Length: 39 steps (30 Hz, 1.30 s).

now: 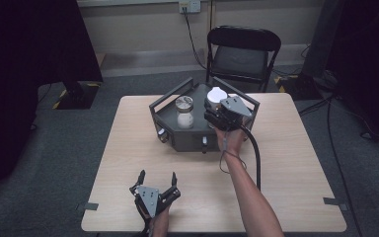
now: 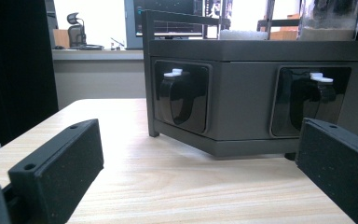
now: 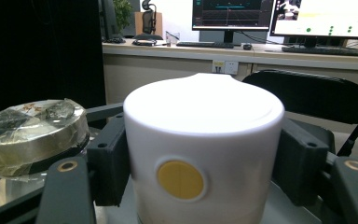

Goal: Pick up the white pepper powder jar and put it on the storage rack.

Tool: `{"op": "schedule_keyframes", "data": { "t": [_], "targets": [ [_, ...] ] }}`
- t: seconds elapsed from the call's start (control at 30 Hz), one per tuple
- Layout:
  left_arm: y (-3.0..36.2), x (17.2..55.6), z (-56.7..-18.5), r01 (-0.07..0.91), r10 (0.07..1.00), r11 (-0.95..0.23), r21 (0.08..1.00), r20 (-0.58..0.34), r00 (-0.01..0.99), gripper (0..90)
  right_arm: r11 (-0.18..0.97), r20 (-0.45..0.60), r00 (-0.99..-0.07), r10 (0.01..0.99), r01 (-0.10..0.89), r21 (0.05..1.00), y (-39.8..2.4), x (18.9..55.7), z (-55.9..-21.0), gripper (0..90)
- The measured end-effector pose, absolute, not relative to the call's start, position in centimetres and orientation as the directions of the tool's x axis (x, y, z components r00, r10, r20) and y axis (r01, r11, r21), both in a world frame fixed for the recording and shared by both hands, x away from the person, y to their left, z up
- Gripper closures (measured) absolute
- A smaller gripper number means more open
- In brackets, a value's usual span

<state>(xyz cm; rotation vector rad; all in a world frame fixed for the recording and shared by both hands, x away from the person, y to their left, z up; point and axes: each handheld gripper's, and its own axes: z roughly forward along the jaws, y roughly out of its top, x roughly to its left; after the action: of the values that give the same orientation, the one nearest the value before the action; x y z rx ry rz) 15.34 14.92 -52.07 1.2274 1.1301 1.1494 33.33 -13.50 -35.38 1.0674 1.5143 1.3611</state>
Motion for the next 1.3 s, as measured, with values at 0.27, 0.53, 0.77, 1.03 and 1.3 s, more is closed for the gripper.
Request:
{"op": "schedule_keyframes", "data": {
  "t": [0.27, 0.53, 0.77, 1.03, 1.3],
  "targets": [
    [14.92, 15.34, -52.07, -0.023, 0.996, 0.008, 1.0, -0.006, 0.089, 0.3, 0.06, -0.037, -0.309, 0.95, 0.064, 0.996, -13.65, 33.05, -35.53, 30.3],
    [14.92, 15.34, -52.07, -0.023, 0.996, 0.008, 1.0, -0.006, 0.089, 0.3, 0.059, -0.036, -0.31, 0.95, 0.067, 0.996, -13.69, 33.05, -35.47, 30.1],
    [14.92, 15.34, -52.07, -0.023, 0.996, 0.008, 1.0, -0.006, 0.089, 0.3, 0.059, -0.038, -0.305, 0.952, 0.059, 0.997, -13.63, 33.06, -35.61, 26.8],
    [14.92, 15.34, -52.06, -0.023, 0.996, 0.008, 1.0, -0.006, 0.089, 0.3, 0.036, -0.018, -0.303, 0.953, 0.056, 0.998, -14.07, 33.22, -35.54, 12.8],
    [14.92, 15.34, -52.07, -0.023, 0.996, 0.008, 1.0, -0.006, 0.089, 0.3, 0.047, -0.033, -0.312, 0.95, 0.038, 0.998, -14.23, 33.56, -36.03, 0.0]
  ]
}}
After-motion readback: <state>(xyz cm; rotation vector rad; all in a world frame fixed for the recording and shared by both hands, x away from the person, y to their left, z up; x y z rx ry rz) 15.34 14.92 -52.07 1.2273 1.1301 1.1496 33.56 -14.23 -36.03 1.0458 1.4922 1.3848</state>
